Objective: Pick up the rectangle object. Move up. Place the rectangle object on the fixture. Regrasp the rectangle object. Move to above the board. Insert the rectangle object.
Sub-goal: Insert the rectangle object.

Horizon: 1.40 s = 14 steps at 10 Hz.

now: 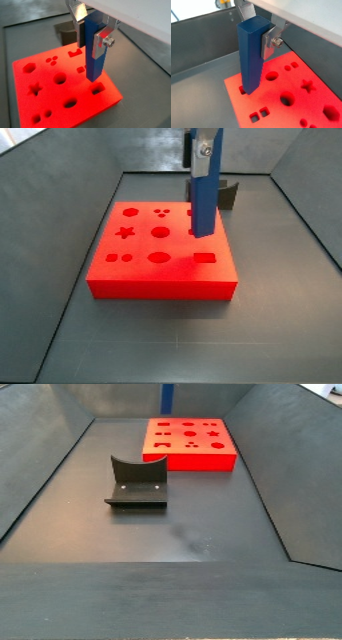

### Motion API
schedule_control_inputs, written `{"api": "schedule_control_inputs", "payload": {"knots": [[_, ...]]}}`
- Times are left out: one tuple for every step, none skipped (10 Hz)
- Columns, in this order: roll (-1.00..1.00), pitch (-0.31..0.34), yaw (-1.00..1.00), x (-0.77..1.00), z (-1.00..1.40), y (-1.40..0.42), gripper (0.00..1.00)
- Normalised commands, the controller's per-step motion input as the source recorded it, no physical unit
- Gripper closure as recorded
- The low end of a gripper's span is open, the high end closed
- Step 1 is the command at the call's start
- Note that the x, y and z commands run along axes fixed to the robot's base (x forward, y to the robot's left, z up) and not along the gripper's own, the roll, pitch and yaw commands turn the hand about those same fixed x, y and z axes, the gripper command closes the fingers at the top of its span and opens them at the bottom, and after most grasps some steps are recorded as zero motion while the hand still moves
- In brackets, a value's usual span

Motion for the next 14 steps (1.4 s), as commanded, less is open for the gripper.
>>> {"api": "schedule_control_inputs", "payload": {"knots": [[0.0,0.243,-0.35,0.46,0.33,0.09,1.0],[0.01,0.281,-0.25,0.51,0.24,0.01,1.0],[0.05,0.191,-0.05,0.35,0.0,-0.07,1.0],[0.2,0.113,0.0,0.2,-0.33,-0.43,1.0],[0.29,0.154,0.0,0.17,-0.6,-0.65,1.0],[0.2,0.257,-0.26,0.27,-0.37,-0.39,1.0],[0.06,0.236,-0.43,0.28,0.0,-0.04,1.0],[0.01,0.089,0.0,0.06,0.01,0.0,1.0],[0.02,0.096,-0.02,0.0,0.0,0.01,1.0],[0.14,0.221,-0.17,0.0,0.0,0.0,1.0],[0.19,0.273,-0.22,0.0,-0.01,0.0,1.0],[0.01,0.116,-0.08,0.18,0.09,0.0,1.0],[0.0,0.004,-0.01,0.0,0.0,0.0,1.0],[0.03,0.001,0.0,0.0,-0.11,0.0,1.0]]}}
